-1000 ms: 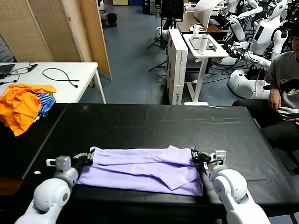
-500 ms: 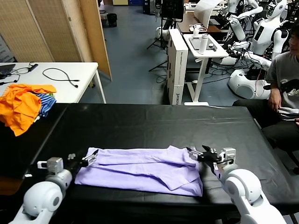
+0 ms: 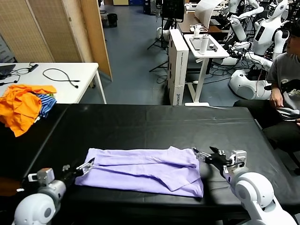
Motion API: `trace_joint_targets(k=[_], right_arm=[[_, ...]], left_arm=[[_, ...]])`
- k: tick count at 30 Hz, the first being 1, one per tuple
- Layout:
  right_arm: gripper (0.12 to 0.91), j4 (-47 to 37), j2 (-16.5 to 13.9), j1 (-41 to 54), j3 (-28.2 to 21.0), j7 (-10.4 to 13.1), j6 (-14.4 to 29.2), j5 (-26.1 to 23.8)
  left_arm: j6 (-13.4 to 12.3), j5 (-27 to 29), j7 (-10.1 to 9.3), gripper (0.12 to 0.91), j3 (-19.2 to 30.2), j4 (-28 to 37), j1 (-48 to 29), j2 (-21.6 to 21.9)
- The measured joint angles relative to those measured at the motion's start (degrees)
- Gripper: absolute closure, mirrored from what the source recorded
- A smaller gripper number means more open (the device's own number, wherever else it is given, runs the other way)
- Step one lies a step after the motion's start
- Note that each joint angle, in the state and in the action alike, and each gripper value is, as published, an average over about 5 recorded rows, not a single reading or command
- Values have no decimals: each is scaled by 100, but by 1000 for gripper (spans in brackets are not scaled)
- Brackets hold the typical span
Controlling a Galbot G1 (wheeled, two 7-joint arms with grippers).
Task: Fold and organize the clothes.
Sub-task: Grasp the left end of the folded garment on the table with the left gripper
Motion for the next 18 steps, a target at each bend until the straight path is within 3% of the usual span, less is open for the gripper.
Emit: trace_joint_targets(k=[8,11,18], right_arm=[[118,14,16,-2,-11,3,2,-3],[118,28,24,-14,-9,6,3,-5],[118,23,44,-15,-8,8,9,-28]], left_arm=[[-77,15,87,125,-7,24,133,-199],[-98,-25,112,179,2,84,98,-233],[-29,-229,146,571,19,120,53,-241]])
